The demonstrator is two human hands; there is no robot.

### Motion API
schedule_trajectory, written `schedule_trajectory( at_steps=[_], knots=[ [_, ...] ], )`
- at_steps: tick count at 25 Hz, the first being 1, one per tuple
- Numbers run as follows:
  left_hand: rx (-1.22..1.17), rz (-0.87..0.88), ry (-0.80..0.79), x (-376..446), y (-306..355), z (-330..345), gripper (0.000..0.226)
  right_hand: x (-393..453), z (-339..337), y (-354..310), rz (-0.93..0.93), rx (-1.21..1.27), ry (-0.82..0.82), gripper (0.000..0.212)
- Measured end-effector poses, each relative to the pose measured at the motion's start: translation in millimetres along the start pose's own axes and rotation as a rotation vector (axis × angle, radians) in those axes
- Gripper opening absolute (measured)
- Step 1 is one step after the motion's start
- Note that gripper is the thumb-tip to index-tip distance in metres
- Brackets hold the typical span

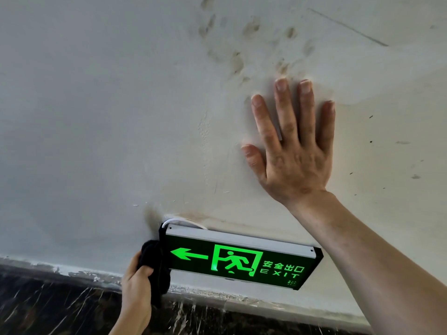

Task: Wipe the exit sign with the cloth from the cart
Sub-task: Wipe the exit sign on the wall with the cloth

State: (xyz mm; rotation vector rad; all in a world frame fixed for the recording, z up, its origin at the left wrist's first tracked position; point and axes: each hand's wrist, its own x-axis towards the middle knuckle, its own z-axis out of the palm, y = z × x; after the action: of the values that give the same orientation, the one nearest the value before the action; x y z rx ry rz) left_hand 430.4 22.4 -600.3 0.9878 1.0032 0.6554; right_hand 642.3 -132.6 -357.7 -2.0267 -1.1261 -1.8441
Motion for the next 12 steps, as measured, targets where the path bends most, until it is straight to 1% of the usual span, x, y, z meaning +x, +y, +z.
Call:
schedule_trajectory(
  at_steps=[2, 5, 8, 10, 12],
  knots=[
    [0.037, -0.056, 0.008, 5, -12, -5, 0.053, 0, 2, 0, -0.003, -0.008, 0.006, 0.065],
    [0.069, -0.095, 0.004, 12, -17, -7, 0.054, 1, 5, 0, -0.003, -0.015, 0.031, 0.066],
    [0.046, -0.127, 0.01, 17, -19, -6, 0.054, 0, 6, 0, -0.006, -0.03, 0.037, 0.066],
    [-0.007, -0.228, 0.0, 16, -22, -6, 0.049, 0, 6, 0, -0.006, -0.021, 0.036, 0.066],
    [-0.035, -0.378, -0.002, 11, -29, -11, 0.046, 0, 6, 0, 0.0, -0.01, 0.025, 0.066]
  ],
)
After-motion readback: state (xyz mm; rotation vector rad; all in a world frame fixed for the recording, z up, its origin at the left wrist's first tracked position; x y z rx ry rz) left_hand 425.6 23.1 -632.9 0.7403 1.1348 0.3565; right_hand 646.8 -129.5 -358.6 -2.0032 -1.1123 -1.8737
